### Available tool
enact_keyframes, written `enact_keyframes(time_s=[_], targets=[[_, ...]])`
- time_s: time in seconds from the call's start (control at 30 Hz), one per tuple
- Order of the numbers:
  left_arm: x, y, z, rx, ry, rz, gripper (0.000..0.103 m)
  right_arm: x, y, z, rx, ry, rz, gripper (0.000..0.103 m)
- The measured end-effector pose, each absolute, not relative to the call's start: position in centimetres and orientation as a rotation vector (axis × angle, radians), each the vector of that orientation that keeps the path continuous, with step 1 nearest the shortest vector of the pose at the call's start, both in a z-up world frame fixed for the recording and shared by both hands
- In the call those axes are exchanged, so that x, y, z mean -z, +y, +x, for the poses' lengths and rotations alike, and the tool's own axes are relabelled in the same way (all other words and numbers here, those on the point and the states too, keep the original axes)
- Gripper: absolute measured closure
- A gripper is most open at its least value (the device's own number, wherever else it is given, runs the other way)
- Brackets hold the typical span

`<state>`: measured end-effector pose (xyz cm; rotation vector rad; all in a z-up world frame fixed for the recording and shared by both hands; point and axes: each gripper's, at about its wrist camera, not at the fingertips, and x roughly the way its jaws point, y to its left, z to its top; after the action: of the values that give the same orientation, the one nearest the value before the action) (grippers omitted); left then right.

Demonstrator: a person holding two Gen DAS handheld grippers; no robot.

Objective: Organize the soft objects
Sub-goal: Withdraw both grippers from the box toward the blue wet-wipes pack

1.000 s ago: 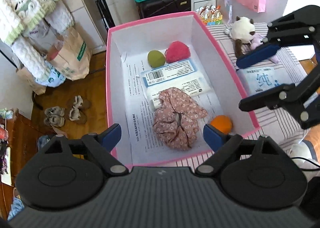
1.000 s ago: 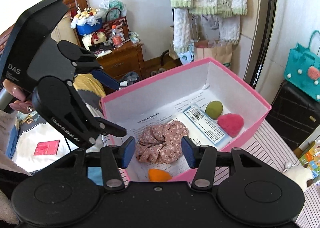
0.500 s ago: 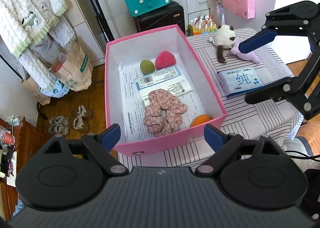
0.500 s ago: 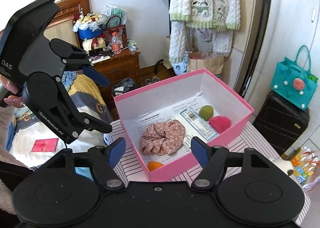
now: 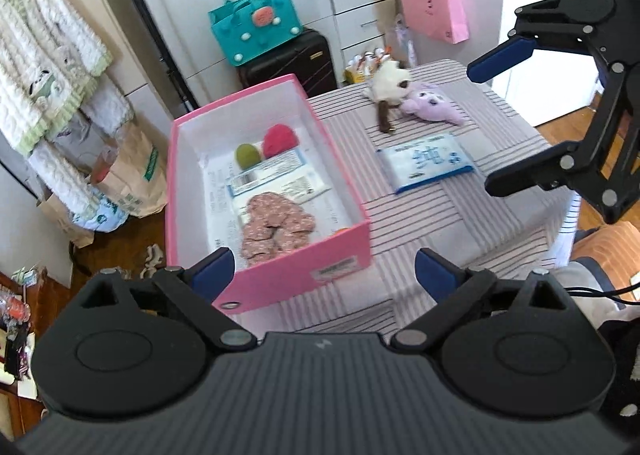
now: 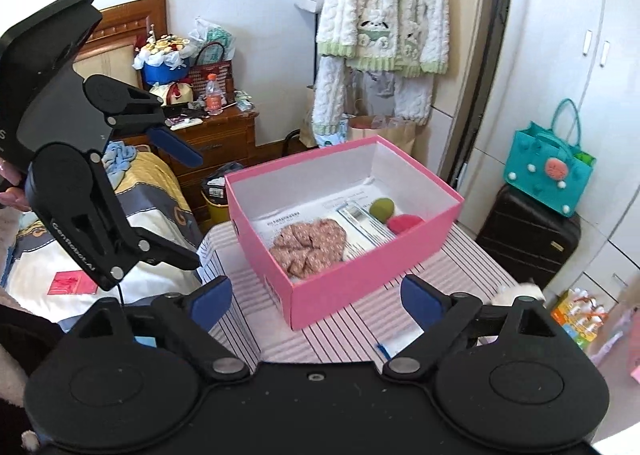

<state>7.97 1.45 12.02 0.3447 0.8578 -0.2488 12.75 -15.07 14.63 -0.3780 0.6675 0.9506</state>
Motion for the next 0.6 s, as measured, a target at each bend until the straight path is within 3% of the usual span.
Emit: enact_keyframes(time_s=[0.6], targets=[[-5.9,-3.9,7.7,0.368,0.821,0.249,0.005,-8.2,-25.2,10.2,-0.826,0.725,-0.198,0.009]])
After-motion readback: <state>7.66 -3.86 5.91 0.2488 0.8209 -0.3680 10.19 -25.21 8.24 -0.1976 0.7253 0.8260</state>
